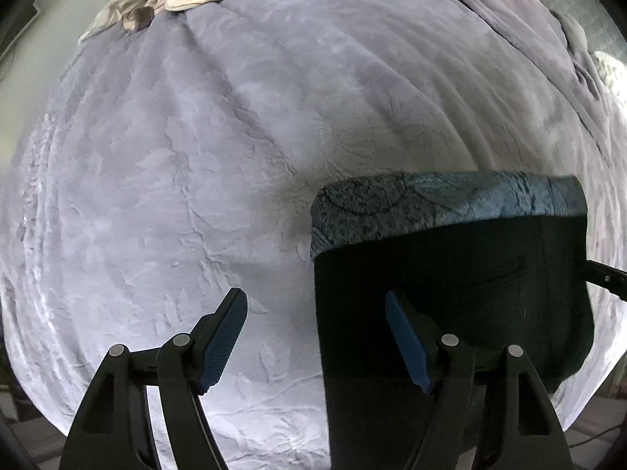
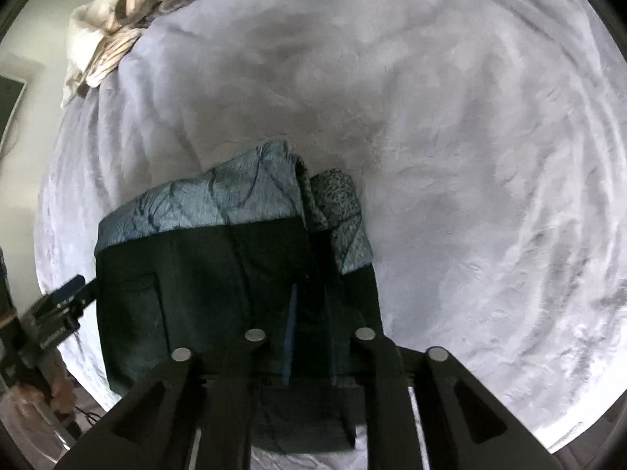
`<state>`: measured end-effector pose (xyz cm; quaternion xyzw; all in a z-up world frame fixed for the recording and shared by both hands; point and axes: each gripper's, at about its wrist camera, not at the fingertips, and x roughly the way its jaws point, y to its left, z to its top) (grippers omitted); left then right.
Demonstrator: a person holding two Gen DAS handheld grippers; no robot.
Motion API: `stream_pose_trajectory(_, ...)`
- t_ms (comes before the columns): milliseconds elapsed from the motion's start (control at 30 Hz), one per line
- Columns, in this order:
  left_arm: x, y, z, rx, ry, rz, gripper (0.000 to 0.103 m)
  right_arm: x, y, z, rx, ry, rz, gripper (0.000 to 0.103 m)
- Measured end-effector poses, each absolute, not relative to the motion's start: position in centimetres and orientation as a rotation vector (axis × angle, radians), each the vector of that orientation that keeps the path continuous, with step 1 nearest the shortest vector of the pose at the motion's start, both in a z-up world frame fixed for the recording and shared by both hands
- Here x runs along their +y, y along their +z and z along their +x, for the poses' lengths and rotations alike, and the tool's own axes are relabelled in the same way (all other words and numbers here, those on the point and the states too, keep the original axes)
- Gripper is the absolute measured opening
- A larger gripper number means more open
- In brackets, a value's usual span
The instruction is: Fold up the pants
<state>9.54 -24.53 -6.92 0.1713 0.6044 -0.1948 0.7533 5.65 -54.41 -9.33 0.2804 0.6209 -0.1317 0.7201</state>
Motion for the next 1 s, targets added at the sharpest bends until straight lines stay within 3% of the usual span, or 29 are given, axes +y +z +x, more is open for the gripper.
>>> stream_pose_trajectory(100,-24.5,-6.7,9.0,1.323,-0.429,0.388,0.074,-53.3,-8.4,4.0,1.366,-0.305,0.611,0.039)
stream_pose_trajectory(300,-23.6,-6.3,7.7,1.340,-0.434,0.407,0.074,-51.6,-8.4,0.4,1.363,-0.349,0.673,0.048)
stream_pose_trajectory(367,-23.0,-6.3,7.1,1.346,-0.433,0.414,0.079,-51.4,-8.5,-0.4,1.356,-0.356,0.721,0.057)
stream_pose_trajectory(400,-22.9,-6.3,7.2,1.347,-0.425,0.424,0.088,-51.3,-8.5,-0.8,1.355,-0.359,0.739,0.058)
stream_pose_trajectory(433,-22.8,-6.3,7.1,1.349,-0.426,0.425,0.092,-51.2,-8.6,-0.8,1.354,-0.360,0.743,0.058)
stream_pose_trajectory(800,-23.1,-6.8,5.2,1.380,-0.455,0.447,0.092,-50.1,-8.6,-0.5,1.366,-0.366,0.708,0.068)
stream_pose_trajectory(867,-23.3,-6.9,5.2,1.385,-0.460,0.448,0.103,-50.0,-8.7,-0.6,1.371,-0.365,0.705,0.069)
stream_pose_trajectory(1000,-24.0,-7.0,4.6,1.385,-0.471,0.456,0.103,-50.0,-8.9,-0.8,1.378,-0.361,0.708,0.073)
